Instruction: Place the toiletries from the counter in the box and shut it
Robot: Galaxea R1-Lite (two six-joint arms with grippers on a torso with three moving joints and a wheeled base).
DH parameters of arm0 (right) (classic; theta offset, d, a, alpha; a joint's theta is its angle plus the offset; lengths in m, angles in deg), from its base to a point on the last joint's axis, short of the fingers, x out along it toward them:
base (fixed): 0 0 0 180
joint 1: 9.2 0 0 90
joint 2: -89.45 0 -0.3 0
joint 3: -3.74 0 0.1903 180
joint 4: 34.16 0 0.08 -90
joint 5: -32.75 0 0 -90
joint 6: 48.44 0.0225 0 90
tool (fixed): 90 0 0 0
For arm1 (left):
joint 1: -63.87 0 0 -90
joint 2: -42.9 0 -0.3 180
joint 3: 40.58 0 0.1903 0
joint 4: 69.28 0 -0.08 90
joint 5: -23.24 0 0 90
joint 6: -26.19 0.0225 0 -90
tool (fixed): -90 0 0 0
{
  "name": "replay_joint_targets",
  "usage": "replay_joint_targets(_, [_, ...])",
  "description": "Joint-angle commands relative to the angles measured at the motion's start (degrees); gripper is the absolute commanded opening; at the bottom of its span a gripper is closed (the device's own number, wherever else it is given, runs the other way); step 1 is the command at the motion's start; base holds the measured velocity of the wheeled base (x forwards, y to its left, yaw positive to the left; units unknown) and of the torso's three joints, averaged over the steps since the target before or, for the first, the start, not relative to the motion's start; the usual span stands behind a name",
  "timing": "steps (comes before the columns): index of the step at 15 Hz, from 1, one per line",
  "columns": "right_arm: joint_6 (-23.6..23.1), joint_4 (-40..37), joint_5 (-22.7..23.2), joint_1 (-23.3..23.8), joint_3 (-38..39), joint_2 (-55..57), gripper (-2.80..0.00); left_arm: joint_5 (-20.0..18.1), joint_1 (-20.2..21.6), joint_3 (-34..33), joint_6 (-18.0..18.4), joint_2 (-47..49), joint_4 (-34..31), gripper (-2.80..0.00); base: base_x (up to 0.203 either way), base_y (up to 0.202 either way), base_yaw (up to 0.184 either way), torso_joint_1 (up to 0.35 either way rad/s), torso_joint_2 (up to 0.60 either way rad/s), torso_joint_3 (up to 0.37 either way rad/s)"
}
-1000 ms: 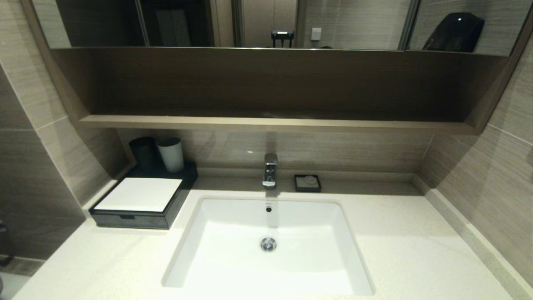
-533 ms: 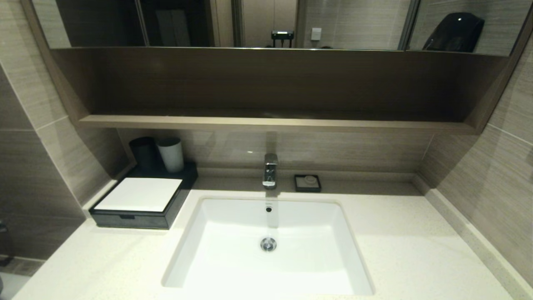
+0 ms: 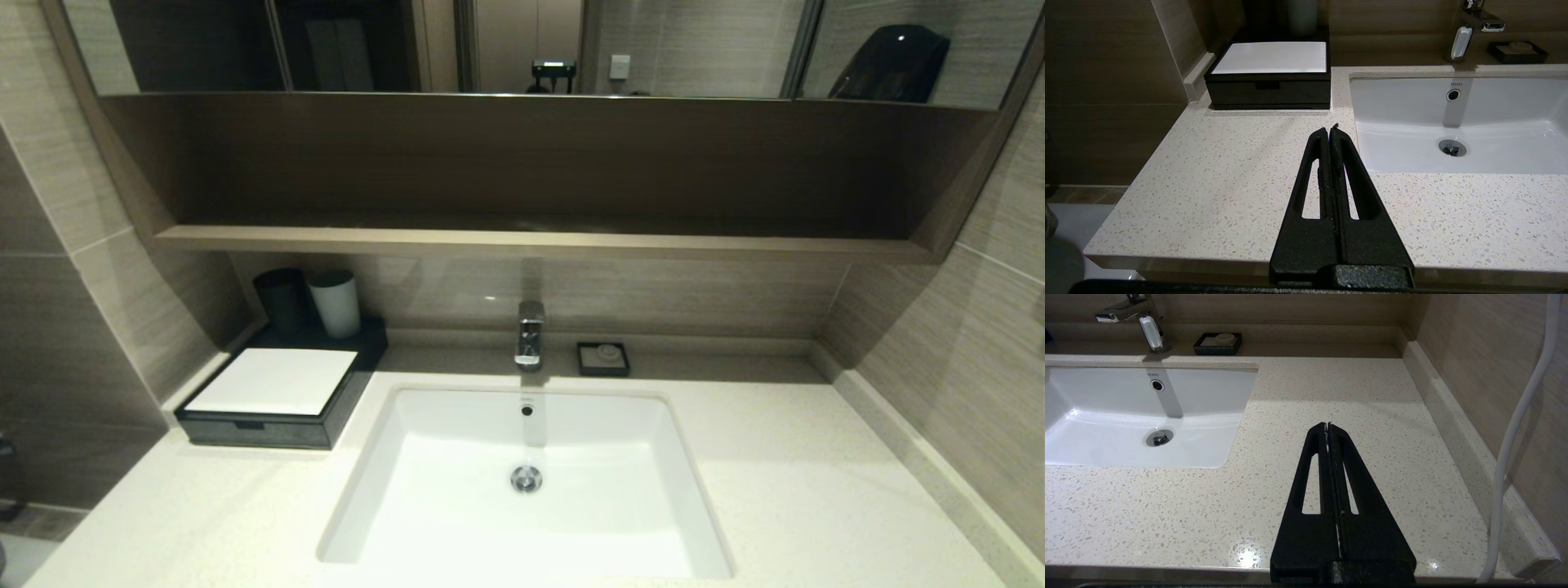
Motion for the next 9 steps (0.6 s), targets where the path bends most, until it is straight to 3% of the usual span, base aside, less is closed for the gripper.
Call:
replay_joint_targets(1, [0.0, 0.0, 0.0, 0.0, 0.0, 0.0, -2.80, 0.0, 0.0, 0.0, -0.1, -0.1, 0.0, -2.80, 0.000, 0.000, 0.000, 0.000, 0.00, 0.000])
replay_joint_targets(9, [0.0, 0.0, 0.0, 0.0, 0.0, 0.0, -2.80, 0.0, 0.0, 0.0, -0.2, 0.0, 0.0, -2.80, 0.000, 0.000, 0.000, 0.000, 0.00, 0.000])
